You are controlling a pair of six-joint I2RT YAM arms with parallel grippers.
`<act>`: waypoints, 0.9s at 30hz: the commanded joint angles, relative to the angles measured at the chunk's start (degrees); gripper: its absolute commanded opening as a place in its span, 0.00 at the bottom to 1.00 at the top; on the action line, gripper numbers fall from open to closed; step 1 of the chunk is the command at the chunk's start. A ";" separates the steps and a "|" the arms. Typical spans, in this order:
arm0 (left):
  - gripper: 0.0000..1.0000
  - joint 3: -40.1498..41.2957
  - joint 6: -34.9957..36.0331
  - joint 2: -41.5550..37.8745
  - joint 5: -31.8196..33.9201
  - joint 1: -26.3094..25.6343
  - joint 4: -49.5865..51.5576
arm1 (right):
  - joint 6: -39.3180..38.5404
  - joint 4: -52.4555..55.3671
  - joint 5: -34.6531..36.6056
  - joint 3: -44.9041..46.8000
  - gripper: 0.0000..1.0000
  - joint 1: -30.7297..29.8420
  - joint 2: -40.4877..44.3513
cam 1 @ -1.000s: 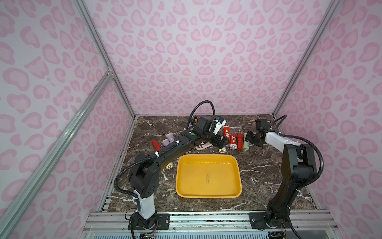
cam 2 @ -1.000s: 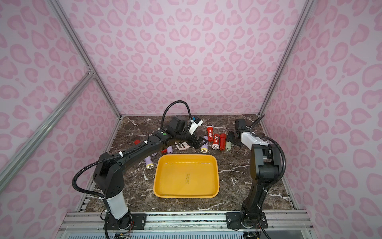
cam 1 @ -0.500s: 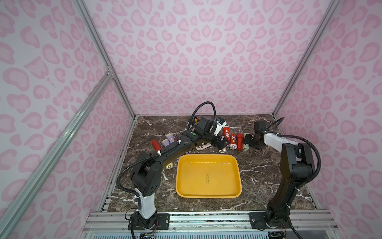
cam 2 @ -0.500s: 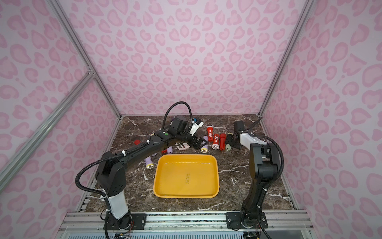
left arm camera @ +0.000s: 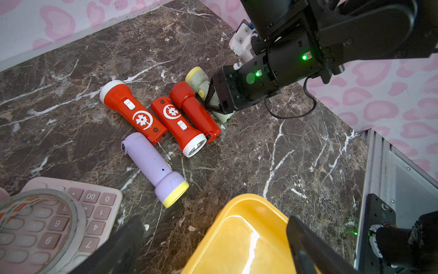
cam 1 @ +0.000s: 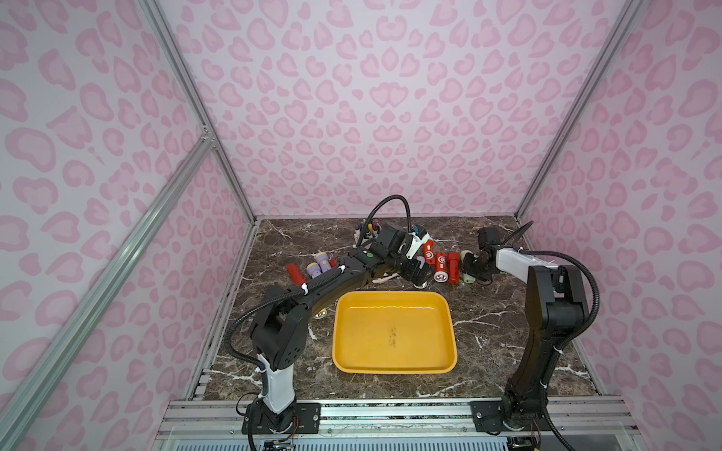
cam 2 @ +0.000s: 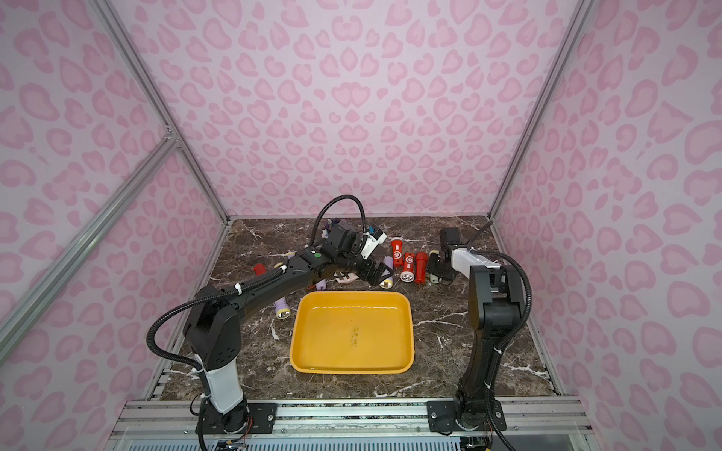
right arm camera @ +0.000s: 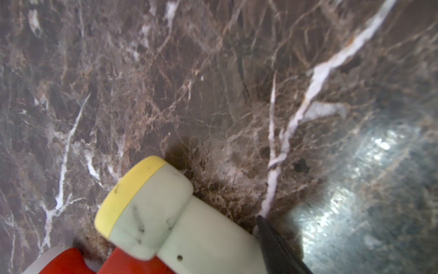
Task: Put the flashlights into the storage boxes
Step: Pick up the flashlight from the center of the board.
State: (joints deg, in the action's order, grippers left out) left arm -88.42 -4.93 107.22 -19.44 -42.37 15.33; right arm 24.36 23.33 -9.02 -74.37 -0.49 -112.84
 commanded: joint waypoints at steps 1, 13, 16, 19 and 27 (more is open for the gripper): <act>0.96 0.49 -0.25 -0.34 0.45 -0.03 0.25 | 0.16 1.29 0.72 0.16 0.46 -0.15 -0.38; 0.96 1.43 -0.03 -1.57 1.24 -0.23 0.65 | 0.08 5.73 2.59 -1.42 0.40 -0.82 3.41; 0.96 1.32 0.43 -2.14 1.33 -0.28 1.00 | -0.36 8.09 3.04 -2.50 0.40 -0.89 4.97; 0.96 1.31 1.08 -2.79 1.21 -0.69 1.72 | -0.63 9.89 2.61 -2.83 0.40 -1.04 6.97; 0.96 5.40 2.79 -6.48 2.65 -3.20 2.69 | -0.32 14.80 1.82 -0.95 0.40 -5.75 15.16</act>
State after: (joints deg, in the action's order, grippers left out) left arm -84.53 -3.68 102.26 -17.93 -44.82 17.52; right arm 24.21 35.05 -7.09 -76.18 -4.51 -99.63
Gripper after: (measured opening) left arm 0.963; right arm 0.405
